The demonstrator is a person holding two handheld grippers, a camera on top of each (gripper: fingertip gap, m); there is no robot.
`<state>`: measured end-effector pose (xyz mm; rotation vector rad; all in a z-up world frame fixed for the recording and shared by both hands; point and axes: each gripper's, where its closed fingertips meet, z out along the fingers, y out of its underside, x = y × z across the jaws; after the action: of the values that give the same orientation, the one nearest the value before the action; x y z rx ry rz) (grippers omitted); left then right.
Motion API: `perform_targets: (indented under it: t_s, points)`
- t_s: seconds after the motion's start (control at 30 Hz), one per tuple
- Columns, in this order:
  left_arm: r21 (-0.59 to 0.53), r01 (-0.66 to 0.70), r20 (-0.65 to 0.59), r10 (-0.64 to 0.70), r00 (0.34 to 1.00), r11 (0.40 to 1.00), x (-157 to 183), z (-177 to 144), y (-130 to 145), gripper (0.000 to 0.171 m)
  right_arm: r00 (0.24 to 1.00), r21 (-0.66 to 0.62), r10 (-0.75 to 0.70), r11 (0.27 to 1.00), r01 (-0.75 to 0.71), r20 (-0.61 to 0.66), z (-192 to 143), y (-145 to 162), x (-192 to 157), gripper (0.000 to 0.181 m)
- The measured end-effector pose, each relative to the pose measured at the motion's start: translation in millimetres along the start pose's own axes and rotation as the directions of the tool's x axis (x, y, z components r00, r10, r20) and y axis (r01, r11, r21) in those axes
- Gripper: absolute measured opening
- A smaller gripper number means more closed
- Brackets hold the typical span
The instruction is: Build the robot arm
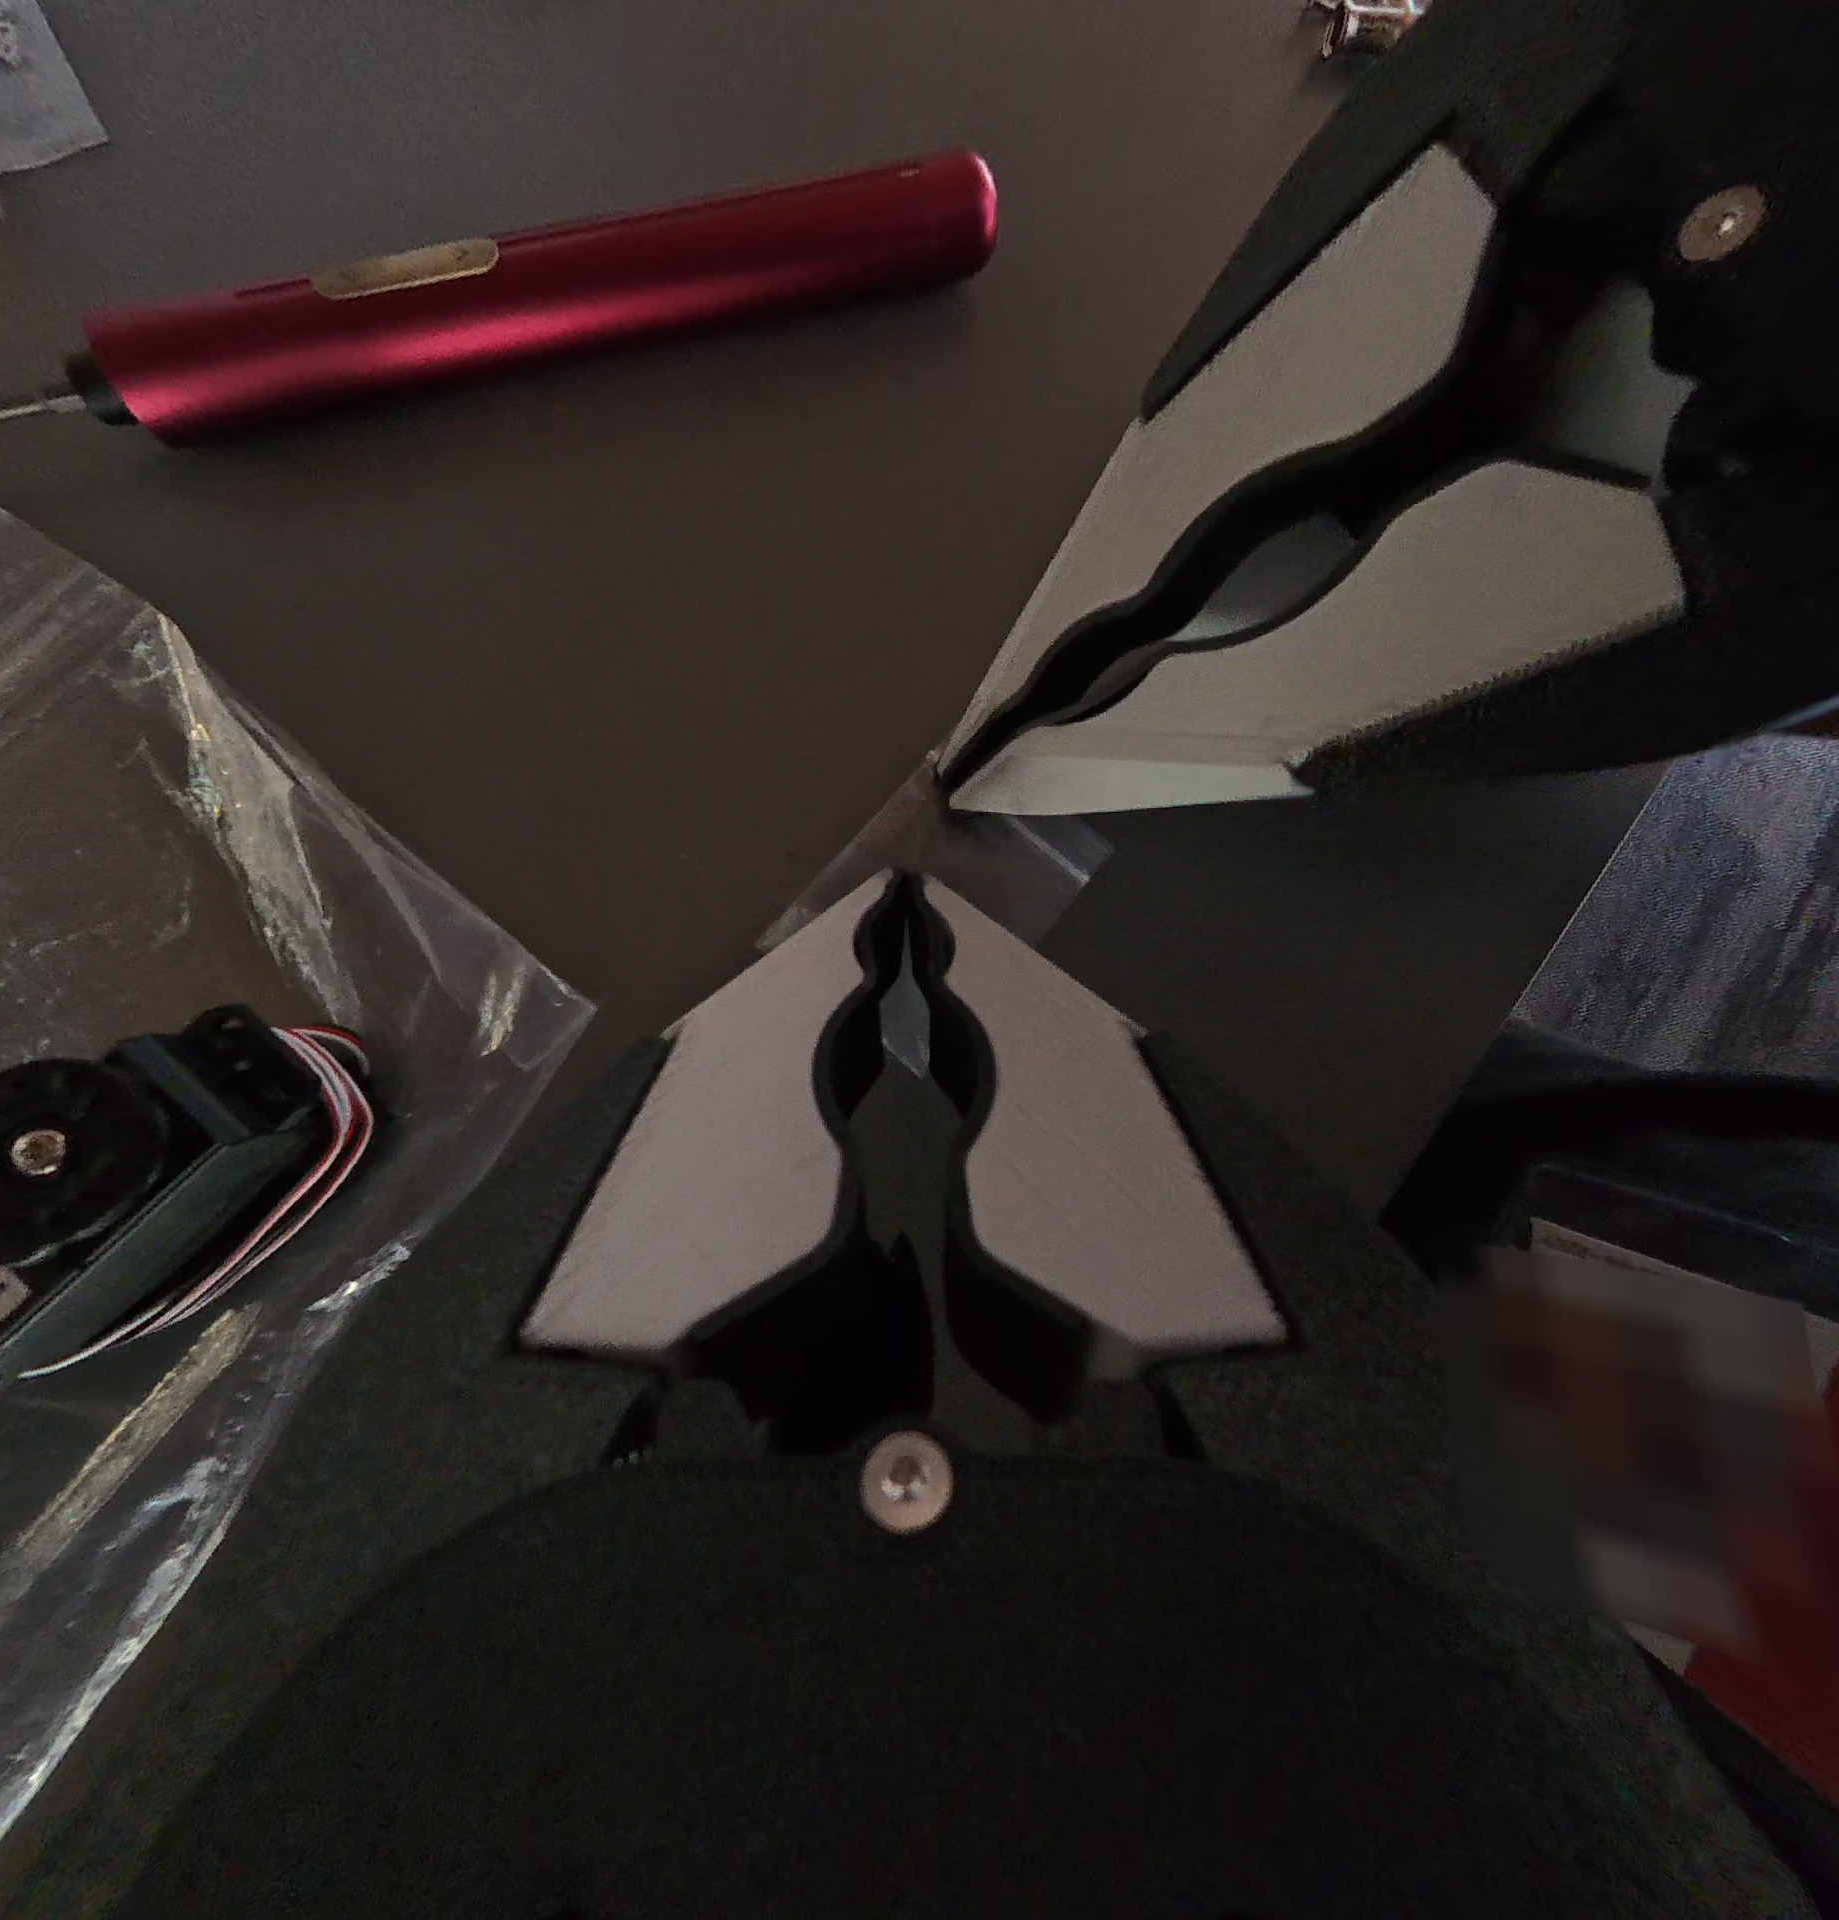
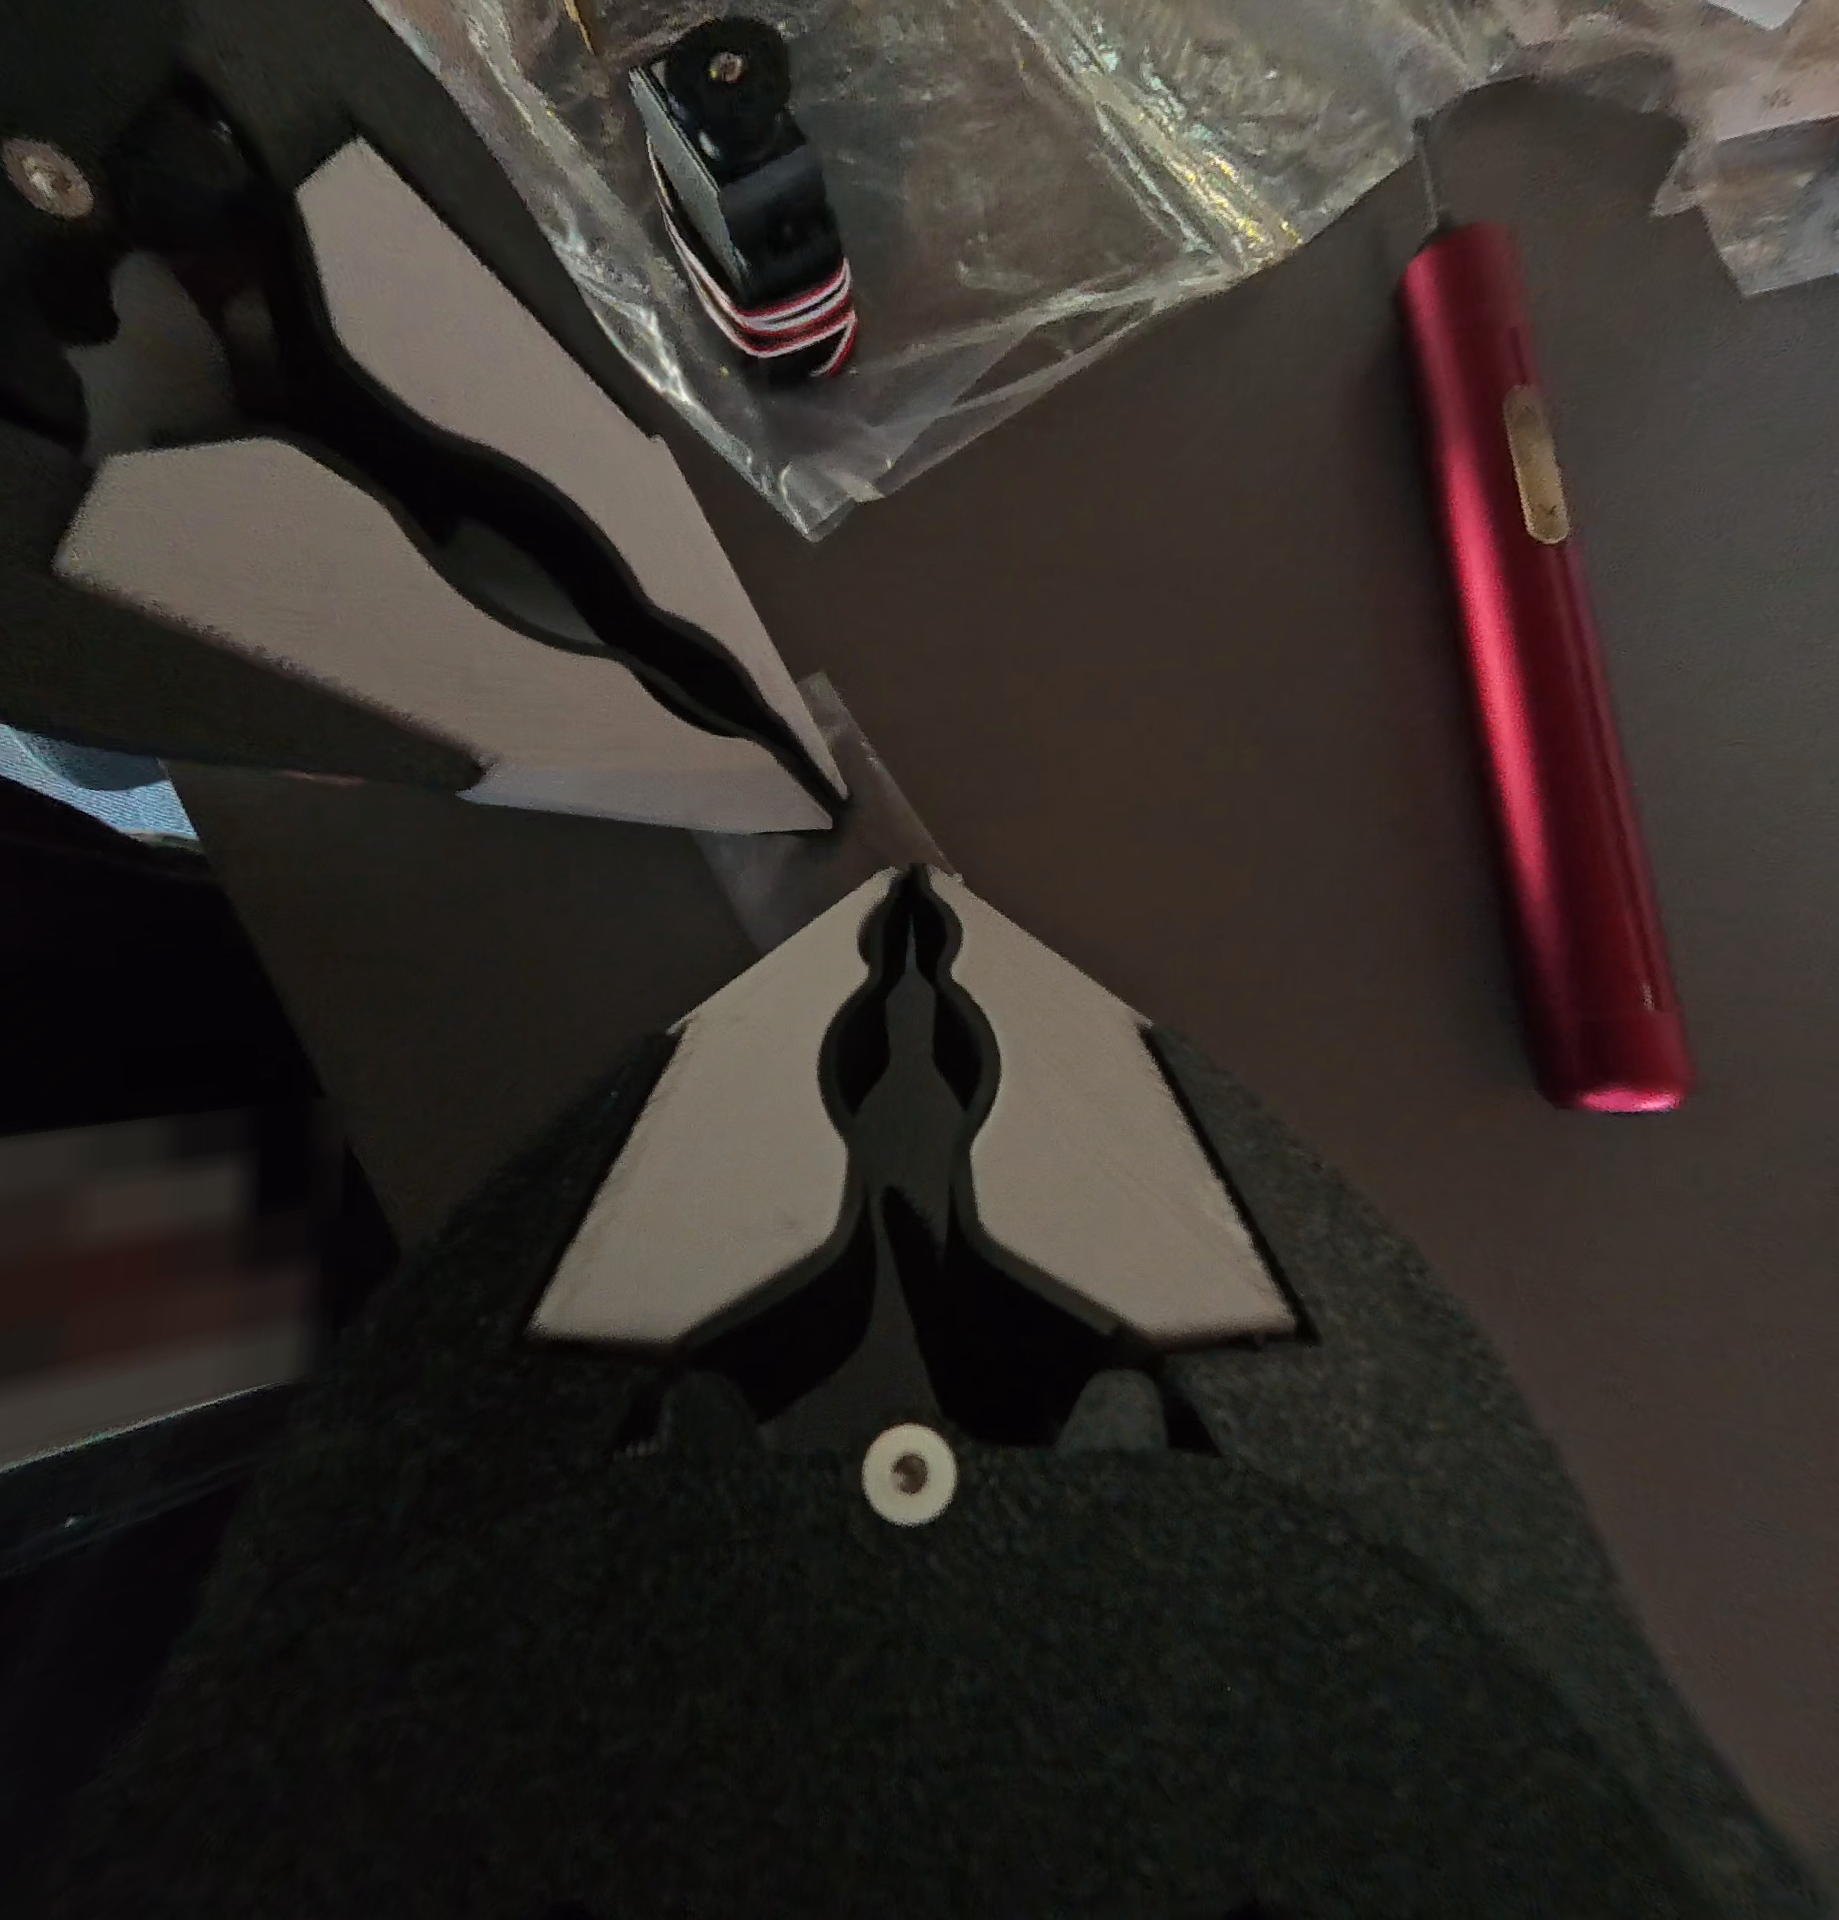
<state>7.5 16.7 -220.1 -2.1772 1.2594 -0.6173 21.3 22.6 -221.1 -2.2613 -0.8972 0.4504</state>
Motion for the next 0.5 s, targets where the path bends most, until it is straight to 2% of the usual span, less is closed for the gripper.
perform_targets:
  t_s: [0.17, 0.4, 0.47, 0.5]
  points:
    - [0.012, 0.012, 0.006, -0.013, 1.000, 1.000, 0, -1, 1, 0.000, 0.999, -0.026, -0.035, 0.999, 0.035, 0.010, 1, 0, 1, 0.000]
    - [0.021, 0.032, -0.002, -0.032, 0.999, 0.999, 0, 0, 0, 0.000, 1.000, -0.018, -0.003, 1.000, 0.003, 0.020, -6, 1, 0, 0.000]
    - [0.020, 0.027, -0.002, -0.027, 1.000, 0.999, -1, -1, 0, 0.000, 0.996, 0.029, -0.003, 1.000, 0.000, 0.088, -12, -7, -12, 0.000]
    - [0.021, 0.032, -0.003, -0.032, 0.999, 0.999, -1, -1, 0, 0.000, 0.993, 0.006, -0.004, 1.000, 0.003, 0.118, -10, -6, -19, 0.000]
